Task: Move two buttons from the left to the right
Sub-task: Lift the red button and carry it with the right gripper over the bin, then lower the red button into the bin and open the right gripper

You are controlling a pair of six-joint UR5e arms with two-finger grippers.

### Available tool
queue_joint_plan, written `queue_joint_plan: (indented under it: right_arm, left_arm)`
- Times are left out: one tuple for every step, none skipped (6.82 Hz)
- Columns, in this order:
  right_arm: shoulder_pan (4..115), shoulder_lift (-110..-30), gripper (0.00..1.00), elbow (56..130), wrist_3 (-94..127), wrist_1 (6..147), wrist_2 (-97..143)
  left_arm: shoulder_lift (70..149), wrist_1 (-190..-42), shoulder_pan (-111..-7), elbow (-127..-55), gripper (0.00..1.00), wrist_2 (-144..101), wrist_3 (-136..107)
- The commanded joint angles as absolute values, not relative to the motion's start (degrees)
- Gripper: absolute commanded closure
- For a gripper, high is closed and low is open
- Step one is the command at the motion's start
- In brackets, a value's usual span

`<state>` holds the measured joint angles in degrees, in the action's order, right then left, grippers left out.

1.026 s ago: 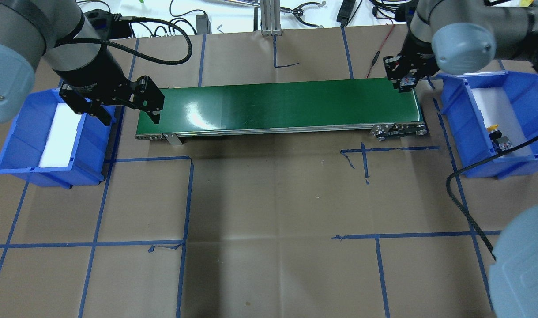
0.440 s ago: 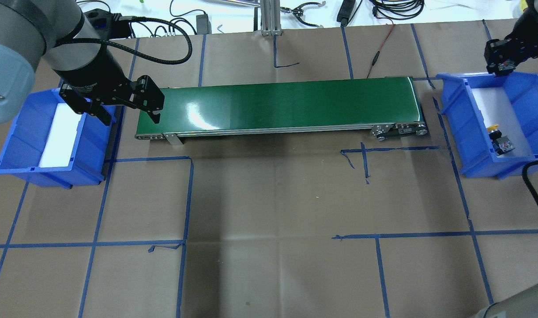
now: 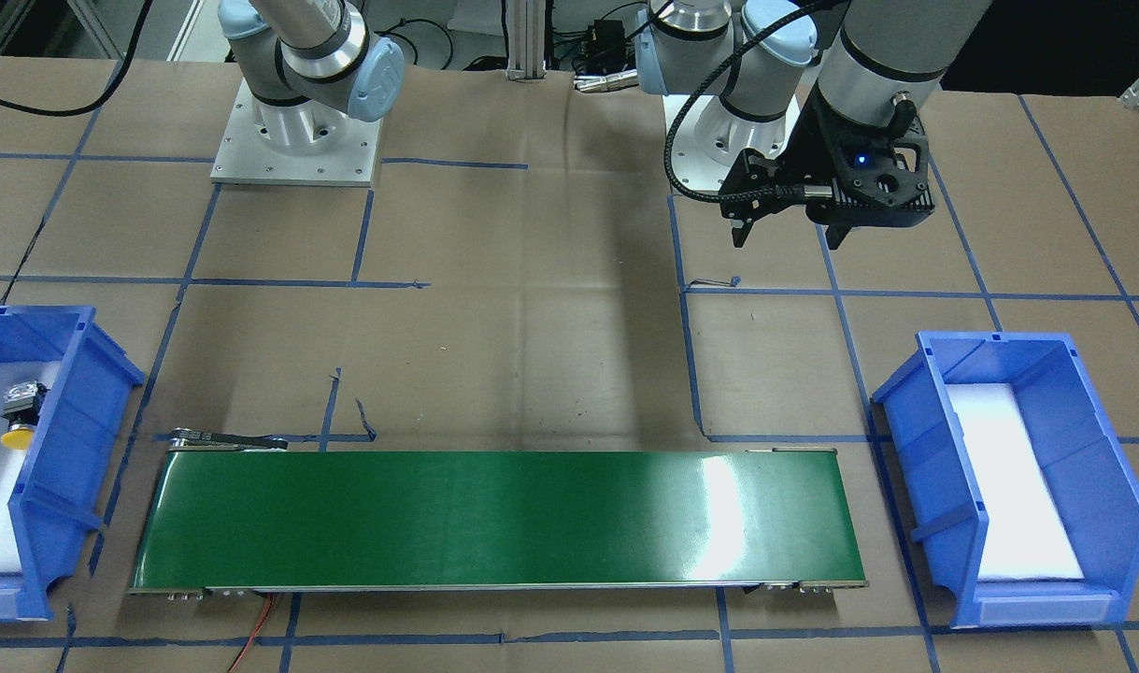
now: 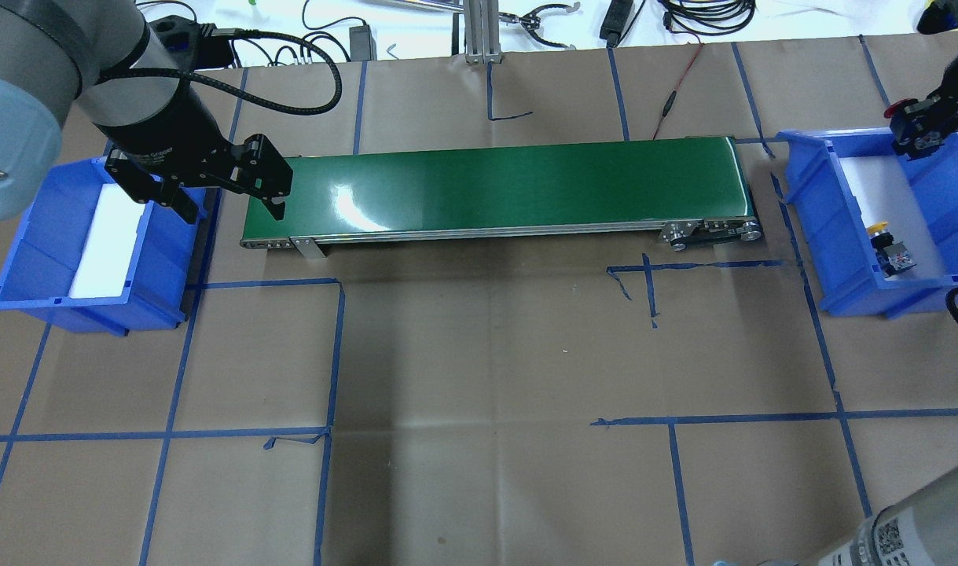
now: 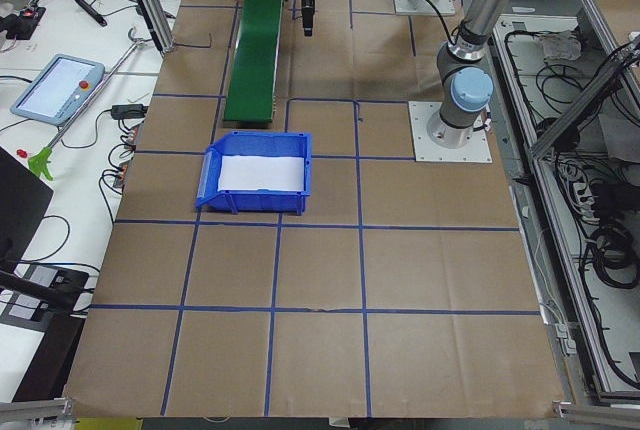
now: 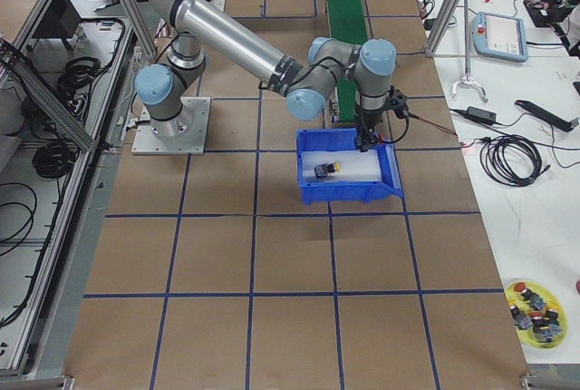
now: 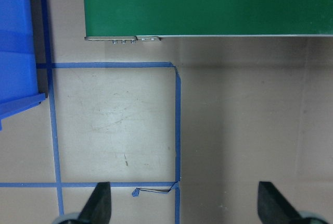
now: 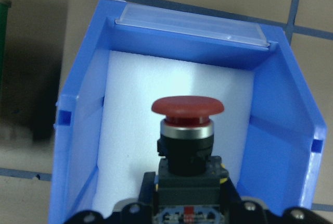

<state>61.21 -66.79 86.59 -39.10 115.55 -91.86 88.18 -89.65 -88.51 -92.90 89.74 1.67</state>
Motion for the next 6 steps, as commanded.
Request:
queue_joint_plan:
  right_arm:
    - [60.21,-63.29,0.97,89.63,-41.57,122.13,-89.93]
    - [60.29,-62.15,0.97,89.91,-41.49,122.43,-89.13]
    - [60.29,-60.92,0.97,90.17,-41.57,122.43,-89.12]
    - [60.29,-60.21,0.97,90.87,-41.57,122.43,-89.12]
    - [60.29,-59.68,0.96,91.05,-41.57,122.52,-89.12]
    - [60.29,-59.5,0.96,91.14,-41.4,122.52,-89.21]
  left_arm:
    - [88.24,-89.65,-88.51,-92.9,0.0,89.74,1.67]
    - [88.16,-89.65,-88.51,-92.9,0.0,89.74,1.67]
    - [88.15,-89.65,-88.51,-92.9,0.0,89.65,1.67]
    - [88.24,-89.65,-88.51,-92.9,0.0,89.74,1.67]
    - [88.16,-89.65,-88.51,-92.9,0.0,89.65,1.67]
    - [88.15,-89.65,-88.51,-92.9,0.0,89.65,1.67]
